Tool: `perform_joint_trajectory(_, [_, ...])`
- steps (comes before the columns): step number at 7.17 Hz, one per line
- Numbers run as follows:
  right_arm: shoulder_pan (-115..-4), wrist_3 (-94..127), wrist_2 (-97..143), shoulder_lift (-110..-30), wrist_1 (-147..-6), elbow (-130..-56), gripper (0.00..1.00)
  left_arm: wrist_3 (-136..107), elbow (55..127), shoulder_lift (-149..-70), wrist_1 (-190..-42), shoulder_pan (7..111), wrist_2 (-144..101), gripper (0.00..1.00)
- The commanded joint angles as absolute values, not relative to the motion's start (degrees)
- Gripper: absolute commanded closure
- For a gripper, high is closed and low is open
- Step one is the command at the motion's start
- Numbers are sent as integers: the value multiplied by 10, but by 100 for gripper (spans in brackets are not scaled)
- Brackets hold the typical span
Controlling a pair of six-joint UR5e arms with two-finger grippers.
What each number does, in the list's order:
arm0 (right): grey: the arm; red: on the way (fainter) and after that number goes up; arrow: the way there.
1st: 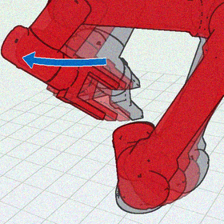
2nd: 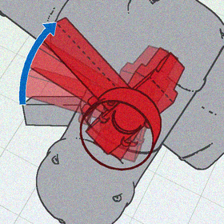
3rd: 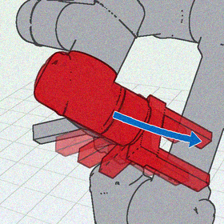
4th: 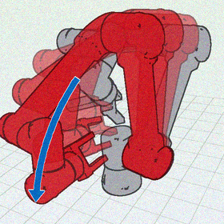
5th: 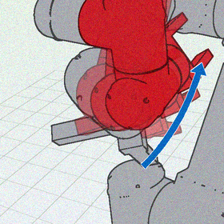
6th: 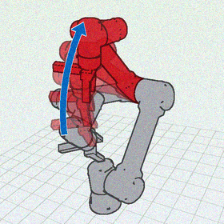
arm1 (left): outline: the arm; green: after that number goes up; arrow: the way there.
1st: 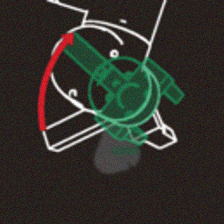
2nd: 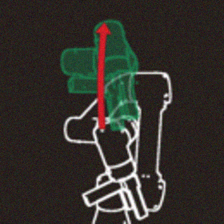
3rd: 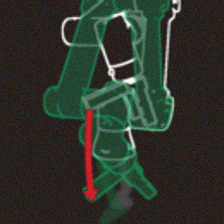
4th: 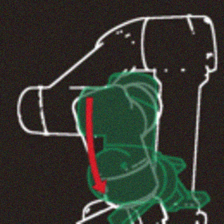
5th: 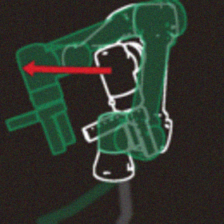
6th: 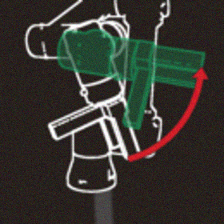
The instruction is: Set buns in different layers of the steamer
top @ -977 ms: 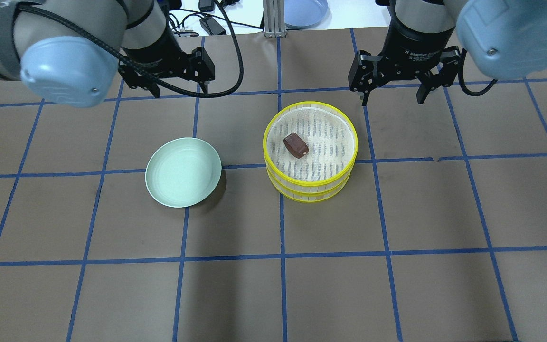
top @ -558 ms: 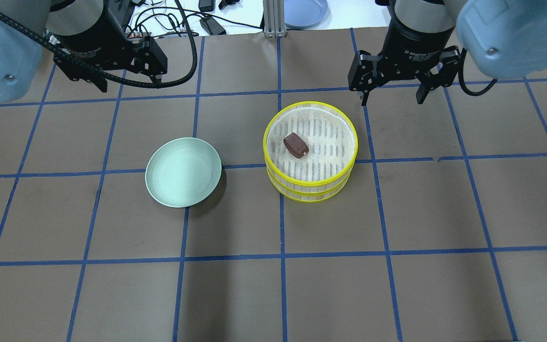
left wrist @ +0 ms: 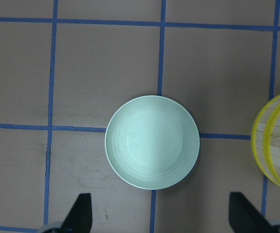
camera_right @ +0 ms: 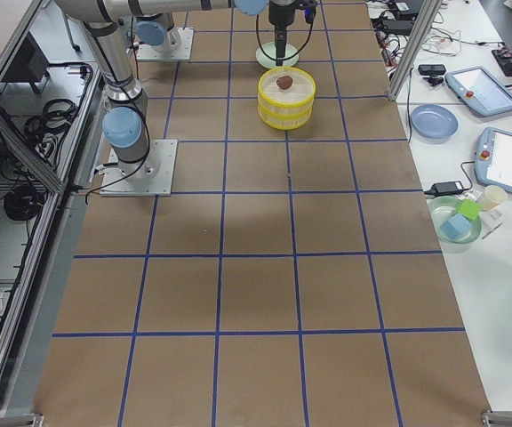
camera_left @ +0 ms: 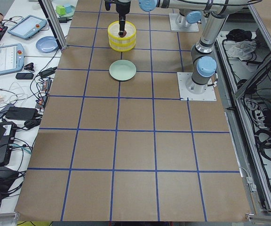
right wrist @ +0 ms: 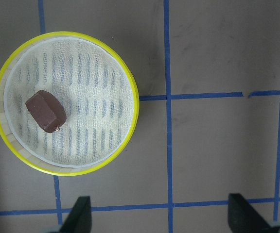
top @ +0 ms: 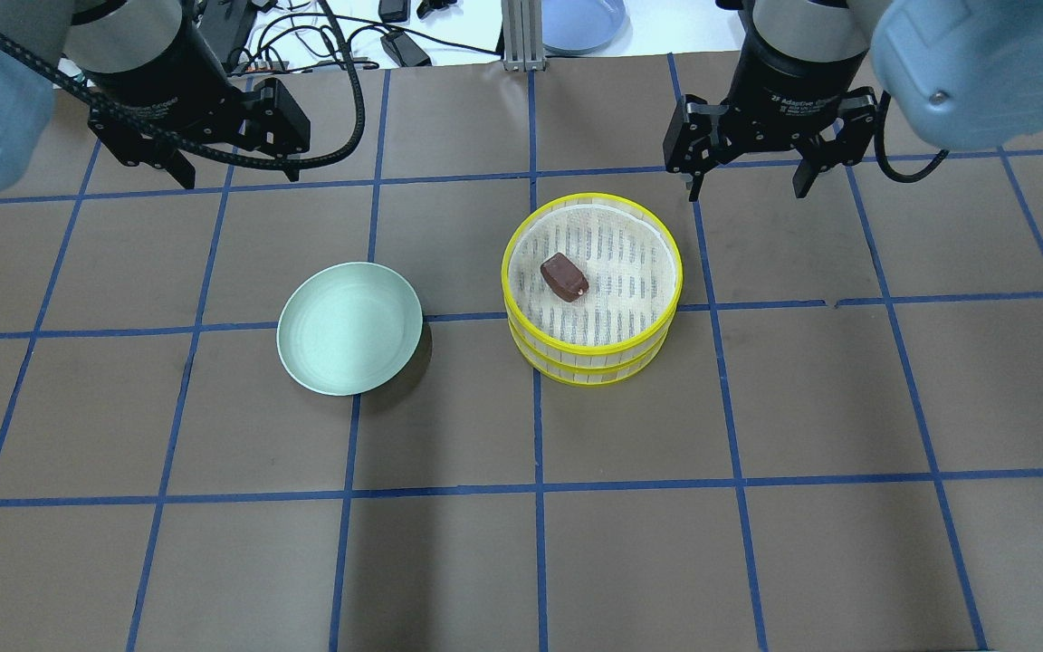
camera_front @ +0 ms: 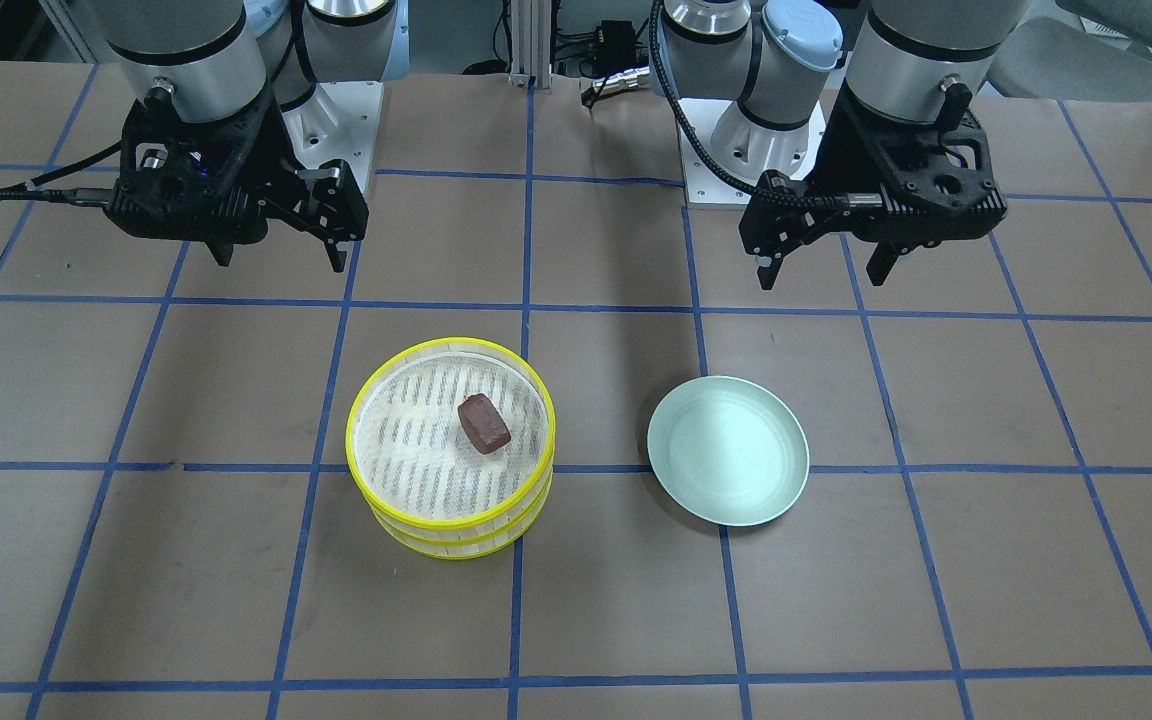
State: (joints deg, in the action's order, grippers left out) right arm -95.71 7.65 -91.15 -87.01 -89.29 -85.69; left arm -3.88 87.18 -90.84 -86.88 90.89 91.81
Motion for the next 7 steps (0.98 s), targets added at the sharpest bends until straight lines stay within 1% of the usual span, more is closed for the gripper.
perform_joint_trajectory(1, [-957, 76, -912, -870, -893, -857, 0, -18, 866, -907, -912, 907, 892, 0])
perform_joint_trajectory(7, [-957, 76, -912, -870, -893, -857, 0, -12, 861, -908, -916, 906, 889, 0])
